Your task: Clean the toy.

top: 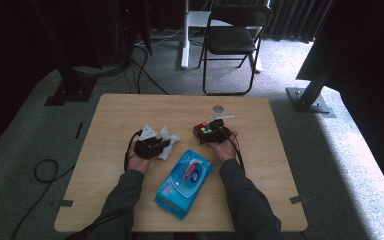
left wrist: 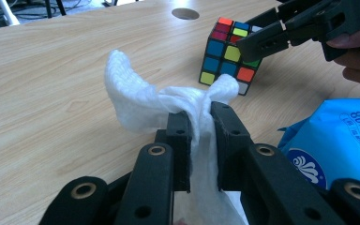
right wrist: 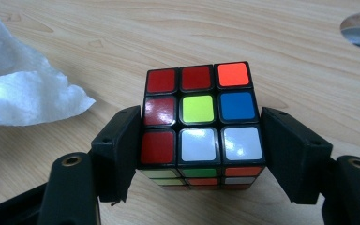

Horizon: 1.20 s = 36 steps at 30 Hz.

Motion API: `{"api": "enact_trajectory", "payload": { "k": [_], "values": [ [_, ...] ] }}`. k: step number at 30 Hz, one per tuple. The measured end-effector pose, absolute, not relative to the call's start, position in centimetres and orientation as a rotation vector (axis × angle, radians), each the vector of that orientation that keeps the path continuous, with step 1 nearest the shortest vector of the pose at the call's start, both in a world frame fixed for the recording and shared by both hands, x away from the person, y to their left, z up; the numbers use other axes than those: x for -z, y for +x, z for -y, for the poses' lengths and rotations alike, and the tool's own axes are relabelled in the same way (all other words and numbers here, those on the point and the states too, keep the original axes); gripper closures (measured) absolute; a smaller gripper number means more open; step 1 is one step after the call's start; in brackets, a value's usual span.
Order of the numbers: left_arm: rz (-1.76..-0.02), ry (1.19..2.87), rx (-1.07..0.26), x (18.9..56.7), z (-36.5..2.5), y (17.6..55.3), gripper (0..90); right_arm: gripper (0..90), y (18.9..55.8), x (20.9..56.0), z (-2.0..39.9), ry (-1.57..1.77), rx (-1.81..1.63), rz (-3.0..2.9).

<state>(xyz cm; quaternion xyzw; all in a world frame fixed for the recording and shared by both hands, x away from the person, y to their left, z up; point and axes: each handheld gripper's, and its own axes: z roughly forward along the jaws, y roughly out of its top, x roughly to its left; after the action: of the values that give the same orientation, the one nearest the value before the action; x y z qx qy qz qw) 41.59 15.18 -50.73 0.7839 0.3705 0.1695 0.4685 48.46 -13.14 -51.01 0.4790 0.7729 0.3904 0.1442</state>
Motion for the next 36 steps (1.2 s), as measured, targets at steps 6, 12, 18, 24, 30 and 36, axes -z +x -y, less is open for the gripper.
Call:
{"api": "enact_trajectory", "payload": {
  "k": [6, 12, 18, 24, 30, 36],
  "values": [
    [-0.911, 1.921, -0.416, 50.72, -15.25, 41.61, 78.9, 33.1, 48.39, 50.95, 13.21, 1.37, -1.136, -2.218],
    [-0.909, 1.92, -0.415, 50.72, -15.18, 41.58, 78.9, 32.3, 48.37, 51.07, 13.11, 1.354, -1.132, -2.231],
    [-0.91, 1.92, -0.415, 50.68, -15.19, 41.6, 78.9, 29.3, 48.52, 51.11, 13.0, 1.35, -1.124, -2.261],
    [-0.91, 1.921, -0.416, 50.66, -15.31, 41.61, 78.9, 32.7, 48.35, 51.55, 12.81, 1.326, -1.081, -2.258],
    [-0.906, 1.923, -0.415, 50.61, -15.22, 41.64, 78.9, 34.2, 48.19, 51.35, 12.97, 1.299, -1.086, -2.249],
    [-0.905, 1.925, -0.416, 50.58, -15.25, 41.66, 78.9, 34.2, 48.04, 51.38, 13.13, 1.296, -1.112, -2.242]
  ]
}}
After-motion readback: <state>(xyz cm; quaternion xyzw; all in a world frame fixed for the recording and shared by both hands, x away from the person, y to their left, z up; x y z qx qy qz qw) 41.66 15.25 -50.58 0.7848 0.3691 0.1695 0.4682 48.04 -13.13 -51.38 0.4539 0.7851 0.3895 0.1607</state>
